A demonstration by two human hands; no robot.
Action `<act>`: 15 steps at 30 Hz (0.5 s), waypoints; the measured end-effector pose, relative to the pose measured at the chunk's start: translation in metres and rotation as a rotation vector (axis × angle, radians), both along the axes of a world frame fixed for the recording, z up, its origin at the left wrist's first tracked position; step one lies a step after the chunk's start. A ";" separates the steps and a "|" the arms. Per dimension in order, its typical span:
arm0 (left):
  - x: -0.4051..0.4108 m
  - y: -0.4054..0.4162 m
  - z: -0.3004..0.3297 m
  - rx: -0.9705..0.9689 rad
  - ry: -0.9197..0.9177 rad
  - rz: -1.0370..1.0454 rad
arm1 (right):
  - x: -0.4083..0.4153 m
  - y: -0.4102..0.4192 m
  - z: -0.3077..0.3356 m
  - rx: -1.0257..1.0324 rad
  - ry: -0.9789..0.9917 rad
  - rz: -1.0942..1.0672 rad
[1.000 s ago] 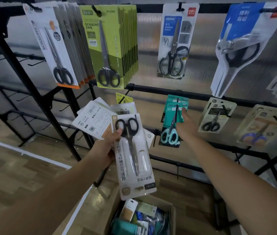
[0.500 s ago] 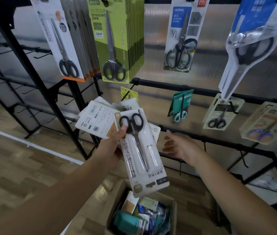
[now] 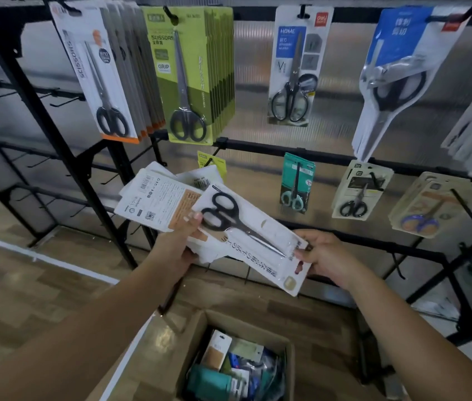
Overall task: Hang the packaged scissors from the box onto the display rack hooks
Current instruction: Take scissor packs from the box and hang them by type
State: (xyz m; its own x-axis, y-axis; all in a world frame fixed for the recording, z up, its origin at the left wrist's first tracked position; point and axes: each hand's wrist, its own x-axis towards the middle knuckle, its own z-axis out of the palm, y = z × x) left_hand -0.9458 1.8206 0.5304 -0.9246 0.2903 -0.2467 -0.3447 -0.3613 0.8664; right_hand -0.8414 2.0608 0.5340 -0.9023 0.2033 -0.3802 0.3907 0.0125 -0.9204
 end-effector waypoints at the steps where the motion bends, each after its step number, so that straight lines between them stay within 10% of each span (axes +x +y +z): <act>1: 0.000 -0.003 0.000 0.009 0.018 -0.031 | -0.002 0.003 0.005 0.016 0.003 0.005; 7: 0.000 -0.020 0.000 0.021 0.054 -0.083 | -0.020 0.007 0.039 0.115 0.156 -0.187; 10: 0.001 -0.028 0.003 0.055 0.093 -0.077 | -0.022 -0.011 0.034 -0.237 0.194 -0.492; 15: -0.002 -0.053 0.012 0.071 0.132 -0.016 | -0.020 -0.059 0.027 -0.742 0.134 -0.268</act>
State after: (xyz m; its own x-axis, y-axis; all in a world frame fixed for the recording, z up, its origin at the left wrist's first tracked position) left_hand -0.9473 1.7679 0.5426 -0.9426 0.3180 -0.1016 -0.2357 -0.4184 0.8772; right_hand -0.8615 2.0017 0.5607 -0.9063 0.1557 -0.3928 0.1792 -0.7002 -0.6911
